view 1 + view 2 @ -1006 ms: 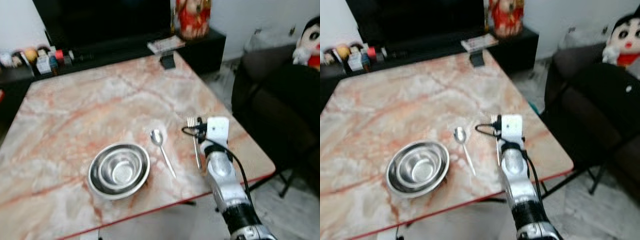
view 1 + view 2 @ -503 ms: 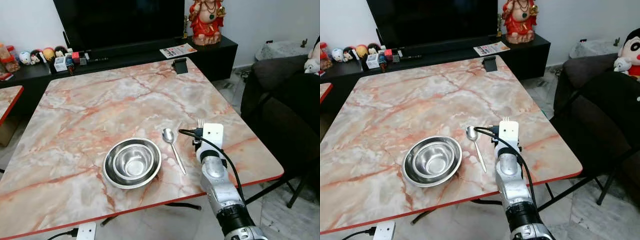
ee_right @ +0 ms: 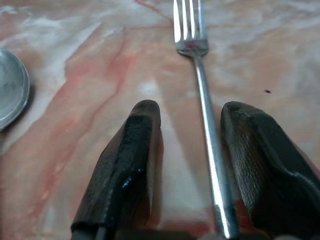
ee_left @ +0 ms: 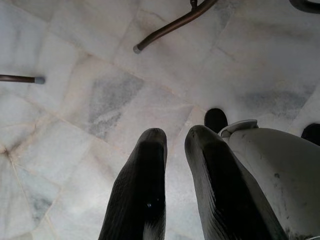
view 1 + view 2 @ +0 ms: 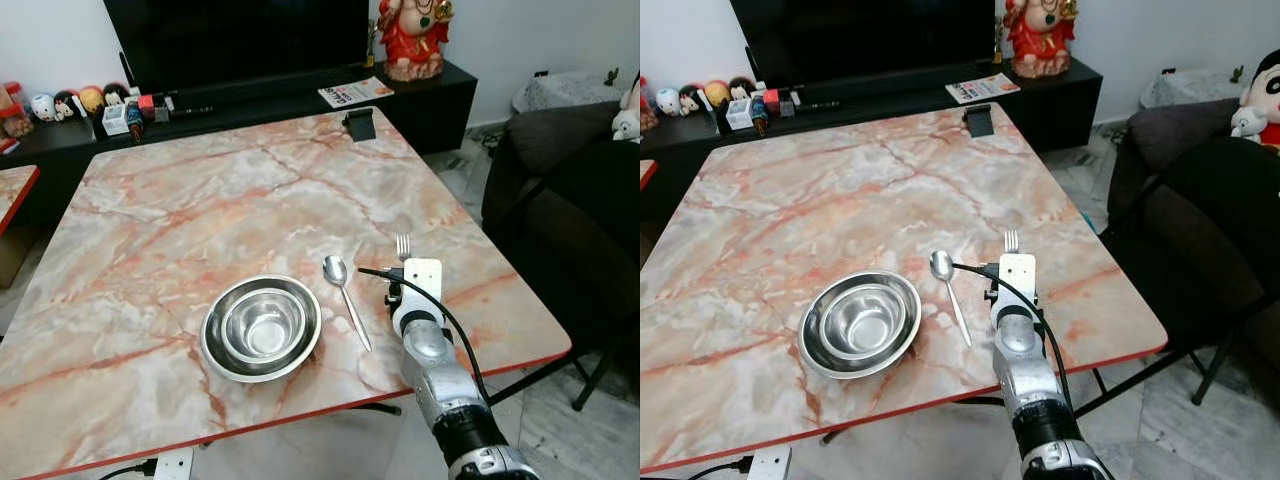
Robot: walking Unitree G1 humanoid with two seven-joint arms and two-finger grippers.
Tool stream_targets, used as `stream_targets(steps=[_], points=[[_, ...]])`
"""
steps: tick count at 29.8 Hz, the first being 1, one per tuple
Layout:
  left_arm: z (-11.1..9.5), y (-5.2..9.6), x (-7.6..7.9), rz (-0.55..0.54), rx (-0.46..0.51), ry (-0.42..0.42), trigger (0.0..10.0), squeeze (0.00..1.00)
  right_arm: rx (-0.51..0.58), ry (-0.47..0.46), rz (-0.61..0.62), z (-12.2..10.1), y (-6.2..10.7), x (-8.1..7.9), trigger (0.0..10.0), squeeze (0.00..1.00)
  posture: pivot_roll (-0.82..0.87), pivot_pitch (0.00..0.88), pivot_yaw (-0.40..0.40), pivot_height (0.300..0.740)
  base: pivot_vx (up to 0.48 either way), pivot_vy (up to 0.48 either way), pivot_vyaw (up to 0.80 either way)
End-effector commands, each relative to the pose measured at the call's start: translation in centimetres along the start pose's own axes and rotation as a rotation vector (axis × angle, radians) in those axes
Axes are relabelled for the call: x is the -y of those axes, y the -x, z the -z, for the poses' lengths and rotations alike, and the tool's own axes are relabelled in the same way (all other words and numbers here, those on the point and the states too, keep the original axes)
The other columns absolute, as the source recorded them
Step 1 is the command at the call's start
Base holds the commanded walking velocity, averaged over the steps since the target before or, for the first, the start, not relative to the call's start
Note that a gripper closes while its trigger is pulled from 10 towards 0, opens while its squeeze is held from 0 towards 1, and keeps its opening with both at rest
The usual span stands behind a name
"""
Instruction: Setting the table
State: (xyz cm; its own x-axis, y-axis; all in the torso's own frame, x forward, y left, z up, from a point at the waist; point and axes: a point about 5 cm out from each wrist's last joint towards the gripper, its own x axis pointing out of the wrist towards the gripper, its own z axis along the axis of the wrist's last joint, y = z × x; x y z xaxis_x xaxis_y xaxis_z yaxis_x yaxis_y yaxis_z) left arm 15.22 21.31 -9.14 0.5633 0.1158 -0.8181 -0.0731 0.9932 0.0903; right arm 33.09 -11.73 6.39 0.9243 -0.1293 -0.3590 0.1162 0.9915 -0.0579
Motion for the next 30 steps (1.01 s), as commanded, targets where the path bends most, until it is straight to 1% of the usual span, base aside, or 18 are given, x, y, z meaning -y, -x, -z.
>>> stream_targets(steps=[1,5,13,16,18,24,25,27,28,30], points=[[0.7,0.2,-0.5,-0.008,-0.026,-0.002,10.0,0.00,-0.025,-0.020,-0.007,0.1,-0.1,-0.3,10.0,0.00,-0.01,0.000,0.087,0.740,0.000,0.000,0.00],[1.1,0.3,-0.5,0.006,-0.046,0.001,10.0,0.00,-0.067,-0.051,0.015,0.7,-0.1,-0.2,10.0,0.00,0.00,0.000,0.088,0.740,0.000,0.000,0.00],[1.4,0.3,-0.4,0.028,-0.054,0.003,10.0,0.00,-0.078,-0.048,0.038,0.8,-0.2,0.0,10.0,0.00,0.00,0.000,0.091,0.740,0.000,0.000,0.00],[1.5,0.3,-0.1,0.050,-0.063,0.006,10.0,0.00,-0.094,-0.038,0.063,1.1,-0.2,0.3,10.0,0.00,0.00,0.000,0.091,0.740,0.000,0.000,0.00],[1.4,0.3,0.1,0.057,-0.061,0.007,10.0,0.00,-0.128,-0.055,0.082,1.6,-0.3,0.5,10.0,0.00,0.00,0.000,0.091,0.740,0.000,0.000,0.00],[1.5,0.3,0.1,0.064,-0.064,0.009,10.0,0.00,-0.162,-0.052,0.108,2.1,-0.3,0.8,10.0,0.00,0.00,0.000,0.089,0.740,0.000,0.000,0.00],[1.5,0.3,0.1,0.069,-0.066,0.012,10.0,0.00,-0.167,-0.055,0.110,2.1,-0.3,0.9,6.0,0.00,0.00,0.000,0.088,0.740,0.000,0.000,0.00],[1.5,0.3,0.2,0.071,-0.068,0.012,10.0,0.00,-0.168,-0.057,0.113,2.1,-0.3,0.9,6.0,0.00,0.00,0.000,0.088,0.740,0.000,0.000,0.00],[1.6,0.3,0.2,0.078,-0.072,0.013,10.0,0.00,-0.171,-0.051,0.118,2.1,-0.3,0.9,0.2,0.00,0.00,0.000,0.088,0.740,0.000,0.000,0.00],[1.7,0.4,0.3,0.085,-0.076,0.015,10.0,0.00,-0.175,-0.043,0.123,2.2,-0.3,1.0,0.0,0.00,0.00,0.000,0.085,0.740,0.000,0.000,0.00]])
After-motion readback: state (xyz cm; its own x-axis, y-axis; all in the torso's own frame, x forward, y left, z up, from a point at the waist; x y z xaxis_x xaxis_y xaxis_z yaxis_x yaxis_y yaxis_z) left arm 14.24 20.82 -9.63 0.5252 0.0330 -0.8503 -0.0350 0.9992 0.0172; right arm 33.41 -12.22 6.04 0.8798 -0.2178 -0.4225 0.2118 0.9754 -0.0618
